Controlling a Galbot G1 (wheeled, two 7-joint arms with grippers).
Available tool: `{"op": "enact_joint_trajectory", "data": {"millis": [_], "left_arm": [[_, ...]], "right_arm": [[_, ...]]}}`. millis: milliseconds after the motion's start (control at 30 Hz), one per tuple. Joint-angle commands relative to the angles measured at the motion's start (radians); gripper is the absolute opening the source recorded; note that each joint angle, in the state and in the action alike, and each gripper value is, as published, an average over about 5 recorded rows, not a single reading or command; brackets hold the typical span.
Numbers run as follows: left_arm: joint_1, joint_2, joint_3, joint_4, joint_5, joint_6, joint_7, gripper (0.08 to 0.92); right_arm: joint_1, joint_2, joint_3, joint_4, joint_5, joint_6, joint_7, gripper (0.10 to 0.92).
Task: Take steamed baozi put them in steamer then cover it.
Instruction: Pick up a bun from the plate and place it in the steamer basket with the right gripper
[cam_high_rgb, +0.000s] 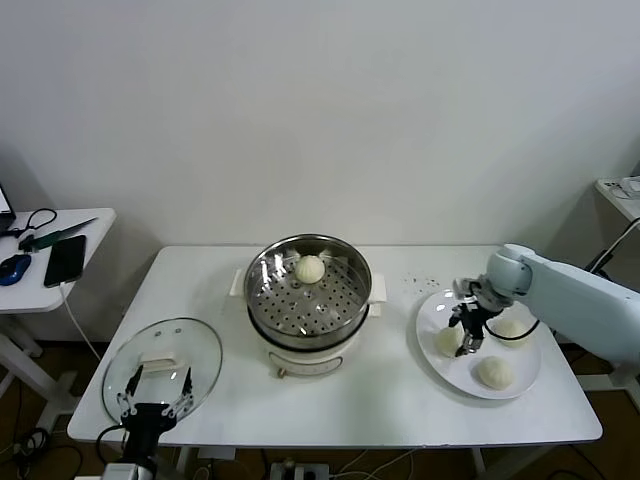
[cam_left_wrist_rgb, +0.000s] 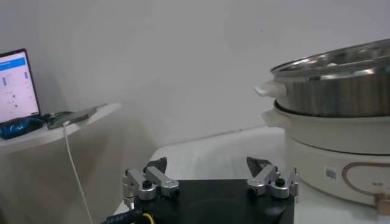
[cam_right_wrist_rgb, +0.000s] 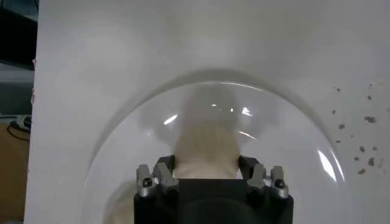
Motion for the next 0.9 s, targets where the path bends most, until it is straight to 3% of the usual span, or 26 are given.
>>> {"op": "enact_joint_trajectory", "data": {"millis": [33, 333, 900], "left_arm": [[0.003, 0.0, 0.003, -0.013, -0.004, -0.002, 0.0, 0.823], [0.005, -0.01, 0.05, -0.021, 0.012, -0.003, 0.002, 0.823], [0.012, -0.016, 0.082, -0.026, 0.035, 0.01, 0.003, 0.823]], "right_arm": [[0.372, -0.002, -0.245, 0.026, 0.227, 0.005, -0.008, 0.687], [0.692, 0.165, -0.431, 0.019, 0.475, -0.01, -0.006, 0.687], [0.596, 0.61, -0.357, -0.039, 0.637, -0.101, 0.101, 0.687]]}}
